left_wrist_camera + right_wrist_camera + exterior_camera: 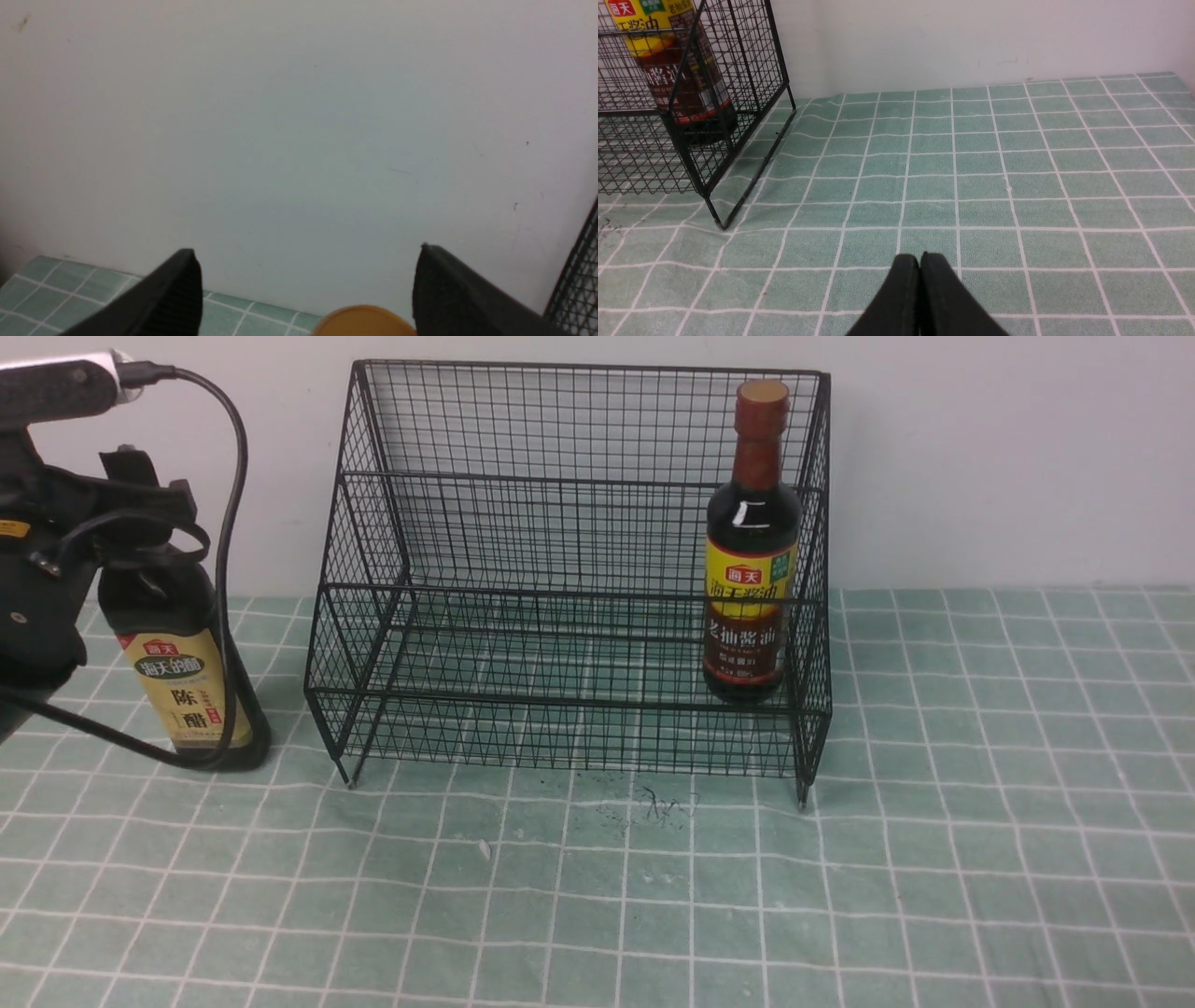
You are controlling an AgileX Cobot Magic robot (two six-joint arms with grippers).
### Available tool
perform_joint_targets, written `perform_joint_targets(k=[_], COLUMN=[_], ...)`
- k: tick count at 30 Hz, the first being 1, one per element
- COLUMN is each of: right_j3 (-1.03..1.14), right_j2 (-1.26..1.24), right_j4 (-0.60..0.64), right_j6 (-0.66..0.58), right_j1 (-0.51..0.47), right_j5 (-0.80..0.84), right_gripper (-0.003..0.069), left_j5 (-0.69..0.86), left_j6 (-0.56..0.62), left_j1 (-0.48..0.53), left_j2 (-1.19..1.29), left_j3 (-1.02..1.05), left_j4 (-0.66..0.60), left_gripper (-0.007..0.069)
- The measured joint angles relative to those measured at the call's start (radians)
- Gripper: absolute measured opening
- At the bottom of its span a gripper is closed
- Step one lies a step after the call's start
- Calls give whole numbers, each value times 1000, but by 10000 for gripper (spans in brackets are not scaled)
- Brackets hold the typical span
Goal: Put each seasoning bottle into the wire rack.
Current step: Use the left arm to grab the condiment bottle closest to it
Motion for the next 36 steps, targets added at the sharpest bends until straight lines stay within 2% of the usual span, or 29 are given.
perform_joint_targets(k=[16,32,34,36], right_j3=[0,0,0,0], right_j2=[0,0,0,0], right_j4=[0,0,0,0], right_j6=[0,0,0,0], right_j1=[0,0,0,0], right_j5=[0,0,0,0], right_gripper=[-15,-15,-15,-15], left_j5=[29,28,23,23], left_j6=[17,29,32,34], left_j1=[0,0,0,0], left_j2=[-60,82,87,92], left_j3=[2,2,2,2], left_j4=[0,10,24,36], left_gripper=[554,552,536,465])
